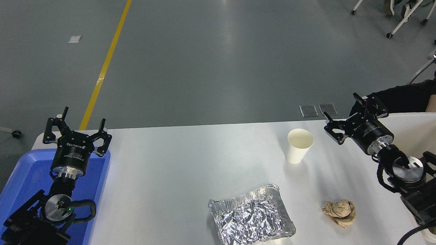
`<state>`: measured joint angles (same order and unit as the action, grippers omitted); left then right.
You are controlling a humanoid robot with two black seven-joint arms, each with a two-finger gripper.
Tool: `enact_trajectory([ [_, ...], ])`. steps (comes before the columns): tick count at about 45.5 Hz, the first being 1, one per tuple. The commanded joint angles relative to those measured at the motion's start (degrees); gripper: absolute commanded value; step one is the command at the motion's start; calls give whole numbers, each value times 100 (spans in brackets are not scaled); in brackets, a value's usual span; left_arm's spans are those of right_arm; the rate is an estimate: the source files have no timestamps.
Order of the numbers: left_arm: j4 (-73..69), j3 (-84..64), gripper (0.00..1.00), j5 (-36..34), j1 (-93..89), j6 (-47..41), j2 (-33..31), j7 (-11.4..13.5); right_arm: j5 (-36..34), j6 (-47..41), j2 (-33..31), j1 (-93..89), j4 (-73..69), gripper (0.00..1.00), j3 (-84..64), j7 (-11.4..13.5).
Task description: Pick up paper cup place in dustbin
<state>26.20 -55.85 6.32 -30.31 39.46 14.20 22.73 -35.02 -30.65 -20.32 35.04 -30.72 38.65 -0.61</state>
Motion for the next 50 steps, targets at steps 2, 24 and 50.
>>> enact_trajectory([
  [2,-1,-40,100,-9,16,0,-14,-49,-22,-73,46,-41,-66,100,20,-1],
  [24,-1,-5,100,0,-1,0,-5,-5,2911,-64,-534,1241,-1181,100,-313,69],
  [50,-1,4,100,0,-10,0,-5,4,4073,-1118,-1027,6803,-3159,100,-7062,96],
])
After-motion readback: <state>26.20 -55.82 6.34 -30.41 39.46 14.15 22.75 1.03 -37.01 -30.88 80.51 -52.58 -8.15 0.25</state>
